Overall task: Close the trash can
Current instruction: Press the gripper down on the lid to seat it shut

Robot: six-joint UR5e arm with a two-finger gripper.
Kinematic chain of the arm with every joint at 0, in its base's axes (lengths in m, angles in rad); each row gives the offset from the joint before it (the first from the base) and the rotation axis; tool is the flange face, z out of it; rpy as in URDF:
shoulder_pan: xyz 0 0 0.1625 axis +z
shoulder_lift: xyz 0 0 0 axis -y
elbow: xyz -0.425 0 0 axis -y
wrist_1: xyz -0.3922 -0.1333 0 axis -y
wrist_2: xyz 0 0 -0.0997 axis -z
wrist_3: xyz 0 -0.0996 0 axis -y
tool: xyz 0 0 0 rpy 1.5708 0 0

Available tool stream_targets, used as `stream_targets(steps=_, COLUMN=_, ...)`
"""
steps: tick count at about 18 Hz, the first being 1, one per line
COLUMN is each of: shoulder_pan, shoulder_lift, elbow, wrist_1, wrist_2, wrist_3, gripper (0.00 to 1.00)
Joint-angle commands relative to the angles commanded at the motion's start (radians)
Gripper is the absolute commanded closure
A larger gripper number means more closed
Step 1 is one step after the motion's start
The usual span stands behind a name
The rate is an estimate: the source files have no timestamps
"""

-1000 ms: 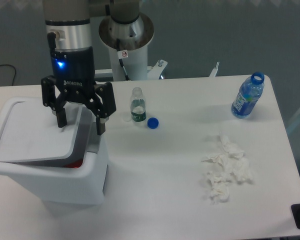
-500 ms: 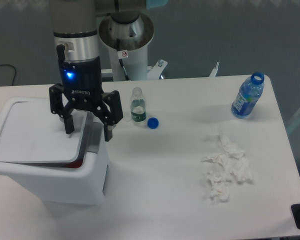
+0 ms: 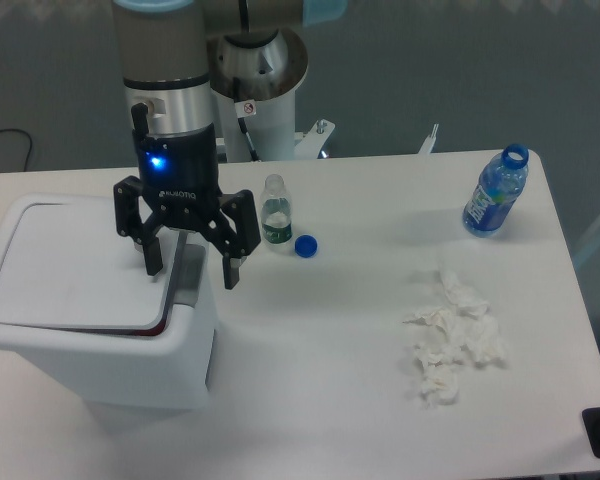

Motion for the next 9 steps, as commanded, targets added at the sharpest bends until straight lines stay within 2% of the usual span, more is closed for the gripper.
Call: stream_targets(steps=9, shoulder_pan=0.000, shoulder_lift=-0.015, elbow=-0.002, wrist_1=-0.002, wrist_2=0.000, wrist_3=0.011, gripper=0.00)
